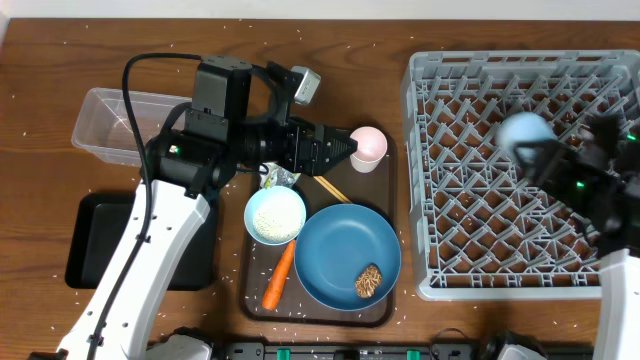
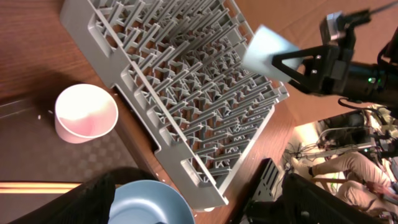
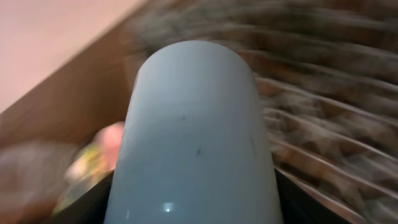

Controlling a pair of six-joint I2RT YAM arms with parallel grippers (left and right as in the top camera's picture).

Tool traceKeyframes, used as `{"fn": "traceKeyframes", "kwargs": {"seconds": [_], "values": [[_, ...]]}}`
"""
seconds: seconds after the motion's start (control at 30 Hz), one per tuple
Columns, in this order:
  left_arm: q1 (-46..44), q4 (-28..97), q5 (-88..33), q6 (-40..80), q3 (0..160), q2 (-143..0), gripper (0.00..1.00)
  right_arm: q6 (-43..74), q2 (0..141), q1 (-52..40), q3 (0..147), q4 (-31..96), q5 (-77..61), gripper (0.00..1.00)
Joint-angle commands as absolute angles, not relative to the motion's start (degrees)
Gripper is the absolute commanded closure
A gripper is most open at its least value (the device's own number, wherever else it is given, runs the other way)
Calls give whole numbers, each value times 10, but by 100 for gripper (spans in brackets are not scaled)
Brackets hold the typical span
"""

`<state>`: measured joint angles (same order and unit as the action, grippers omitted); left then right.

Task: Sort waste into correct bins and load items into the dishwasher rack
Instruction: 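Lower the light-blue cup into the dish rack with the right gripper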

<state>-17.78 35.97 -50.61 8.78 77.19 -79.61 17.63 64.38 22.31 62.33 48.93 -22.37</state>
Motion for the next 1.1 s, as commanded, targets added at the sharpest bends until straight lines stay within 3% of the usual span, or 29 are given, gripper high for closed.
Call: {"fn": "traceKeyframes", "kwargs": {"seconds": [0.0, 0.3, 0.6, 0.77, 0.97, 1.07], "values": [[-177, 360, -492, 82, 782, -790, 13, 230, 639, 284, 632, 513, -92, 43], [-177, 373, -483, 82, 782, -790, 12, 303, 687, 416, 632, 543, -29, 42], [-177, 373, -483, 82, 782, -790, 12, 302, 760, 432, 632, 552, -63, 40], [-177, 378, -483, 82, 782, -790, 12, 305, 790, 432, 632, 571, -62, 34], [-177, 379, -482, 81, 782, -790, 12, 319, 797, 432, 635, 576, -74, 14], [-180, 384, -444, 82, 782, -790, 12, 296, 792, 431, 649, 579, -130, 15]]}}
